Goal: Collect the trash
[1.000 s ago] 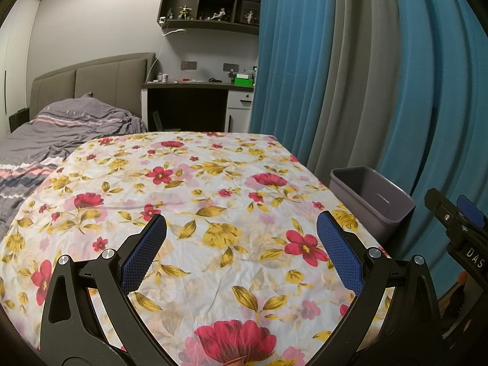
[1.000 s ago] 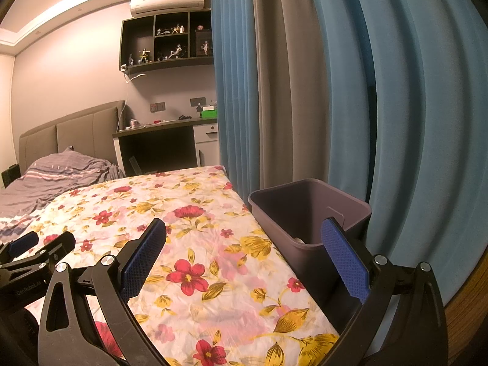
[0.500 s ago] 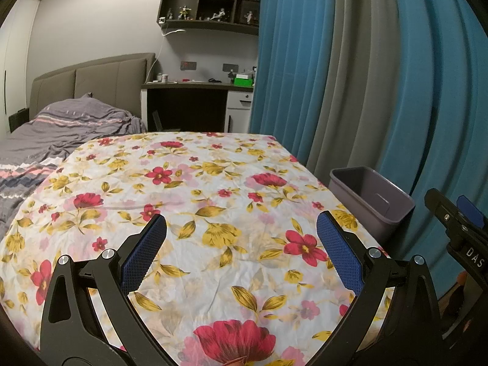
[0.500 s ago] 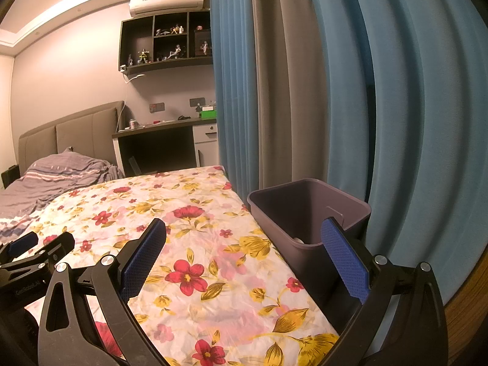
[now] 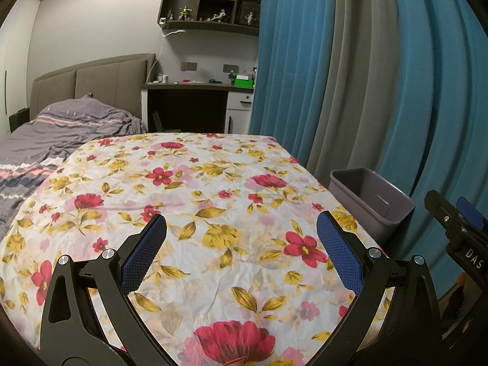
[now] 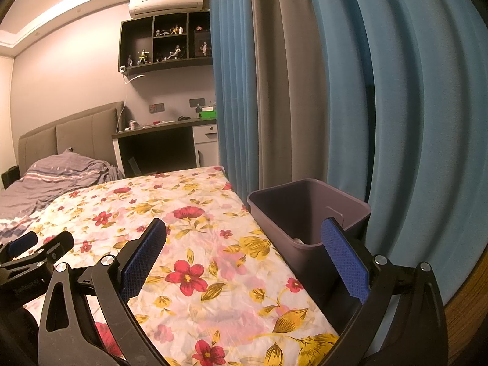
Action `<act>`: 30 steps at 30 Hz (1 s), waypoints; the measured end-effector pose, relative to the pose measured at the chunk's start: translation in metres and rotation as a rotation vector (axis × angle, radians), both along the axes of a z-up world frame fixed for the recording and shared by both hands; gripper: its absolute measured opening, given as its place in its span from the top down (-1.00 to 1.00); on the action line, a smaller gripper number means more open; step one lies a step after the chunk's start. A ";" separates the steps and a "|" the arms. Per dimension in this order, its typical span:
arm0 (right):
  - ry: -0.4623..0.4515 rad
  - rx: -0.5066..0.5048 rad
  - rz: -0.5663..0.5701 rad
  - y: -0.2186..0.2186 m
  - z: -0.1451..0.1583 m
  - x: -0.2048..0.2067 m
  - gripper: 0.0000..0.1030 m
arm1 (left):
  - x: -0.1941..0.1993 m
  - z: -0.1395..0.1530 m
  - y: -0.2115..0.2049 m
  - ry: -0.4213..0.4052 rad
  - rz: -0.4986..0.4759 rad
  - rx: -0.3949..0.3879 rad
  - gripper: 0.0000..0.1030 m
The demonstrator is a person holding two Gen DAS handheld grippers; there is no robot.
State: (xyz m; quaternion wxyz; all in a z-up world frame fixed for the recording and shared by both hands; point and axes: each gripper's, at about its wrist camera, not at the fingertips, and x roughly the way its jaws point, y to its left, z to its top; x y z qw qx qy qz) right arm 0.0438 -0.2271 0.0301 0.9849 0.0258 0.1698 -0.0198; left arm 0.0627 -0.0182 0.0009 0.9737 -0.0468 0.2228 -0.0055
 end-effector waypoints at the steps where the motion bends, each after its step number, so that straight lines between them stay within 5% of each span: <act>1: 0.000 0.001 0.001 0.000 0.000 0.000 -0.89 | 0.000 0.000 0.001 0.000 0.000 0.000 -0.89; 21: 0.004 0.004 0.001 -0.002 -0.001 0.001 -0.89 | 0.000 0.002 0.003 -0.011 -0.016 -0.010 -0.87; 25: 0.005 0.005 0.002 -0.002 -0.001 0.002 -0.89 | 0.000 0.002 0.002 -0.018 -0.031 -0.001 -0.58; 30: 0.004 0.005 0.002 -0.002 -0.002 0.001 -0.89 | -0.001 0.002 0.001 -0.023 -0.042 0.006 -0.52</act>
